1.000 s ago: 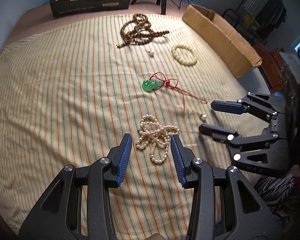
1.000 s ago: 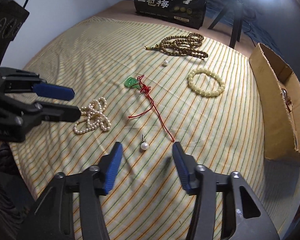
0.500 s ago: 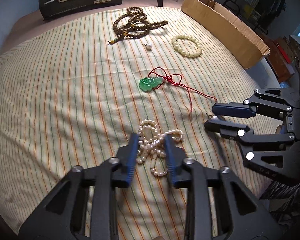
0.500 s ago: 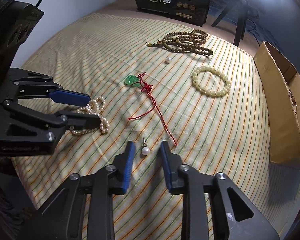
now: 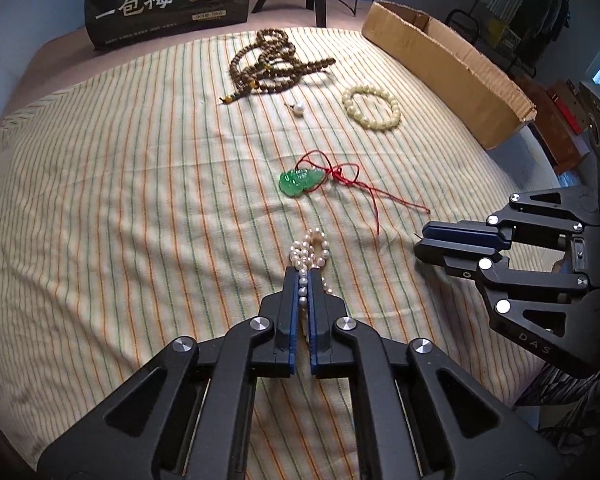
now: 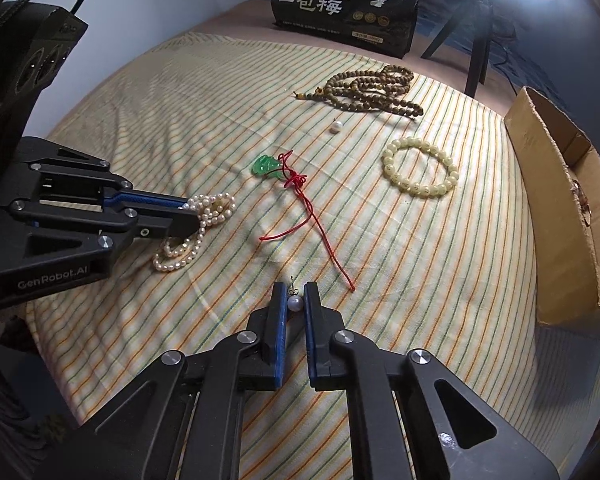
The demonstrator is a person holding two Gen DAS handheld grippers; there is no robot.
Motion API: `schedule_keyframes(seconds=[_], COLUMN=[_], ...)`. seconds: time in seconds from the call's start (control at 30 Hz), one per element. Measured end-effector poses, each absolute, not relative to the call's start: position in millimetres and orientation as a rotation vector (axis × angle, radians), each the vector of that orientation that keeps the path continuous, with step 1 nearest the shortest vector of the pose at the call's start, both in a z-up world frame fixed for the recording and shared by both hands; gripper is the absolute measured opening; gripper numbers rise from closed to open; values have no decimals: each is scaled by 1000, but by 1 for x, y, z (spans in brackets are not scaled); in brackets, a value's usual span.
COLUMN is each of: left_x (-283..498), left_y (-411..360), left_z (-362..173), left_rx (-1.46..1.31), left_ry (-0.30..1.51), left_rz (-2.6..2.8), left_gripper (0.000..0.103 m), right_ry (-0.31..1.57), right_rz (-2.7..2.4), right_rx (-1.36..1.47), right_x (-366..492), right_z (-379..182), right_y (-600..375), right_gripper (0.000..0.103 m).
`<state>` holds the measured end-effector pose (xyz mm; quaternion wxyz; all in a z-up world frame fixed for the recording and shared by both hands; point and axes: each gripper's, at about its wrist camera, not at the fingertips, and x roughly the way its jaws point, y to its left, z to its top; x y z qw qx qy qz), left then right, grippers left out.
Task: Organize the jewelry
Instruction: 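Grasp the pearl necklace with the left tool while the right tool grasps the pearl earring, then carry necklace and earring into the box and open both tools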
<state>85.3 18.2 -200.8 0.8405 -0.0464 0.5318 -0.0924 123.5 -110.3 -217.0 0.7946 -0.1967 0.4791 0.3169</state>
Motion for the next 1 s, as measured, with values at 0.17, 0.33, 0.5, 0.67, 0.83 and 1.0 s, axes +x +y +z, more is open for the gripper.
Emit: schedule_keyframes(seconds=[0.17, 0.33, 0.5, 0.67, 0.83, 1.0], left_x=[84, 84, 84, 89, 95, 108], left_y=[24, 32, 35, 33, 28, 16], left_z=[-190, -169, -141, -111, -83, -64], left_rx=[-126, -171, -196, -215, -222, -234], left_ry=[1095, 1050, 982, 910, 848, 811], left_rz=[-181, -175, -178, -191, -208, -231], left_gripper=[1, 1, 1, 1, 1, 1], right_ry=[1009, 985, 945, 905, 866, 831], right_rz=[674, 668, 664, 652, 623, 578], right_rx=[-409, -386, -344, -302, -269, -231], right_x=[122, 122, 122, 125, 131, 140], right_z=[-208, -195, -174, -150, -130, -110], right_y=[-115, -119, -125, -135, -149, -171], right_gripper=[7, 7, 7, 7, 7, 7])
